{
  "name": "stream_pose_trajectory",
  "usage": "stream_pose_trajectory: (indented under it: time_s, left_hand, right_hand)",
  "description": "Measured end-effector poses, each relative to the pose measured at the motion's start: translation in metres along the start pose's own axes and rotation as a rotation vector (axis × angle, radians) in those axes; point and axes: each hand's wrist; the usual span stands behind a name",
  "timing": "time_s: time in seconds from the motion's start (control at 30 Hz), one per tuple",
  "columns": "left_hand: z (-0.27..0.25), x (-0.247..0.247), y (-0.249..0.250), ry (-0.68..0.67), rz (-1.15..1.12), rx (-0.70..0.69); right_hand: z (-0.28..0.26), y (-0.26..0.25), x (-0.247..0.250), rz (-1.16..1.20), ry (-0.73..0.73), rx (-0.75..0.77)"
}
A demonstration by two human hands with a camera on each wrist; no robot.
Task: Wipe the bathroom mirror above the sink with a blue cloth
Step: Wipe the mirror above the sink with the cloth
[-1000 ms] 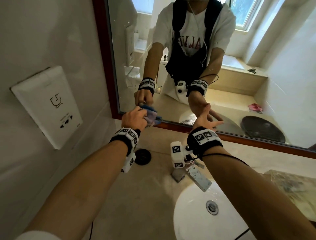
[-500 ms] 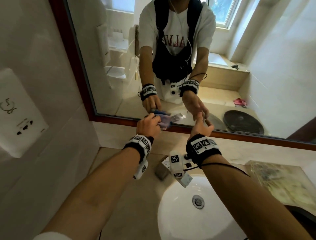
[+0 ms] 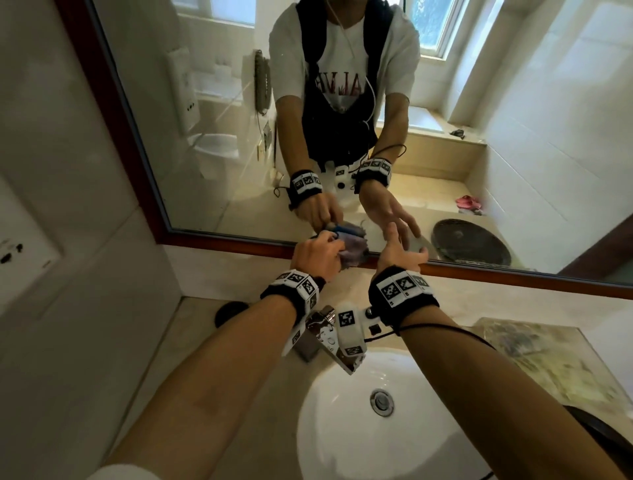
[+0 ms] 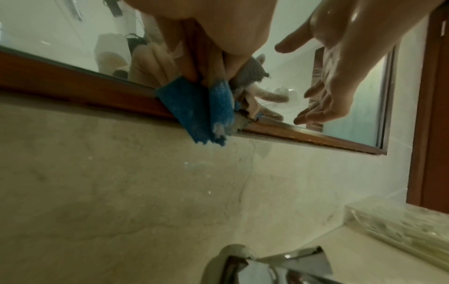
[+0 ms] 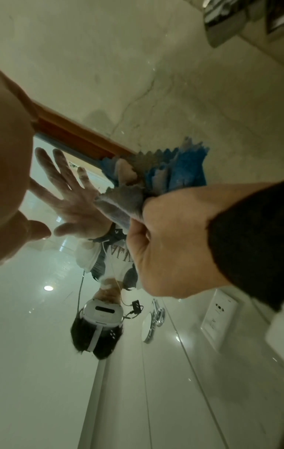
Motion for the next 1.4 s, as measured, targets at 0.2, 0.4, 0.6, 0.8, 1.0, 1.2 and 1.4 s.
stream_pose_trajectory:
  time_s: [0.2, 0.4, 0.6, 0.8, 1.0, 1.2, 1.4]
  left_hand:
    - [-0.002, 0.034, -0.044, -0.024, 0.013, 0.134]
    - [-0.007, 0.077, -0.101, -0.044, 0.063, 0.351]
    - [-0.019, 0.107, -0.164, -0.003, 0.088, 0.501]
    - [-0.022, 0.121, -0.191, 0.009, 0.035, 0.617]
    - [-0.009, 0.142, -0.187, 0.139, -0.095, 0.646]
    - [0.015, 0.176, -0.163, 0.328, -0.179, 0.561]
    - [0.058, 0.223, -0.134, 0.517, -0.235, 0.474]
  right_hand:
    - [-0.033, 0.001, -0.026, -0.074, -0.092, -0.062]
    - [-0.063, 0.004, -0.048, -0.100, -0.148, -0.080]
    - [-0.085, 0.007, -0.079, -0.078, -0.309, 0.054]
    - [-0.105, 0.007, -0.103, -0.036, -0.456, 0.040]
    - [-0.121, 0.012, -0.111, -0.205, -0.517, 0.305]
    - [-0.140, -0.005, -0.111, -0.728, -0.455, 1.256]
    - [-0.148, -0.055, -0.108, -0.900, -0.268, 1.660]
Point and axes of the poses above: each hand's wrist, its own z-axis towards the middle knuckle, its own x-axis out of the back of the hand, y = z × x, and after that the axes turned 8 degrees about x, right-handed
